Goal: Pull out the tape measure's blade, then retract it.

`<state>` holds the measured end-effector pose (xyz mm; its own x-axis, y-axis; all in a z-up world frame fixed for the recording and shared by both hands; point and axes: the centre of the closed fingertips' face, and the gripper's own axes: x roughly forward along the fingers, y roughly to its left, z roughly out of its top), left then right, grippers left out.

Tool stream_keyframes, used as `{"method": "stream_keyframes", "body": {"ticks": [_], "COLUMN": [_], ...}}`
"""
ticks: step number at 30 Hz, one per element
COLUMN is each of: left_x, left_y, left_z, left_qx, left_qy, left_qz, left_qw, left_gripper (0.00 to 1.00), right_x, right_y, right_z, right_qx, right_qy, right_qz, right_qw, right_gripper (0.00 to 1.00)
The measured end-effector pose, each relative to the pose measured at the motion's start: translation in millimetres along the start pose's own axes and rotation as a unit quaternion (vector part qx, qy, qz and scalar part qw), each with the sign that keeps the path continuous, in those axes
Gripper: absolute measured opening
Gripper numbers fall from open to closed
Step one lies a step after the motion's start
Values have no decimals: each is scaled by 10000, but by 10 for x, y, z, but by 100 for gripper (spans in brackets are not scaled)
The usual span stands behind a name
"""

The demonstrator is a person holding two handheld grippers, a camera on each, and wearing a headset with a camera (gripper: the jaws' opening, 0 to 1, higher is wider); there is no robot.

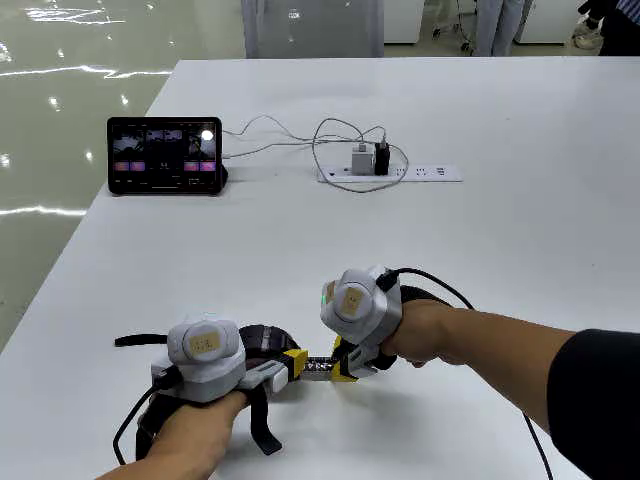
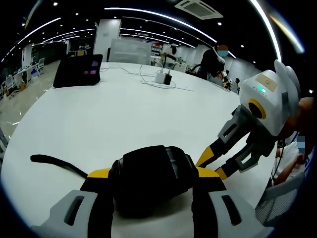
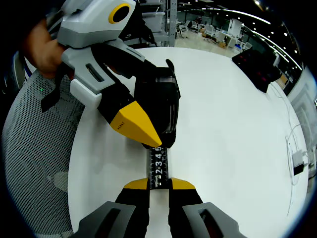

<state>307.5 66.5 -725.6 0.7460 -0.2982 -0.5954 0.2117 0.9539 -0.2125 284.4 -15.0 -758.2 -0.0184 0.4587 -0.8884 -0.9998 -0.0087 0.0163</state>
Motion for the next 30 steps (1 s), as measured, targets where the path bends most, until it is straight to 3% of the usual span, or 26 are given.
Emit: {"method": "stream_keyframes", "body": {"ticks": [18, 30], "left_x": [1, -1], "left_y": [7, 7], "left_z": [4, 8], "left_qx": [-79, -104], "left_qy": [8, 3], "left_qz": [-23, -33], "left_qw": [10000, 9999], "left_gripper": [59, 59], "right_x": [77, 92], "right_y": [-34, -31], "right_z": [156, 186], "right_qx": [4, 138], "right_qy": [-231, -239], "right_qz": [-97, -54], "right_qw": [9997, 9996], "right_gripper": [11, 11]}}
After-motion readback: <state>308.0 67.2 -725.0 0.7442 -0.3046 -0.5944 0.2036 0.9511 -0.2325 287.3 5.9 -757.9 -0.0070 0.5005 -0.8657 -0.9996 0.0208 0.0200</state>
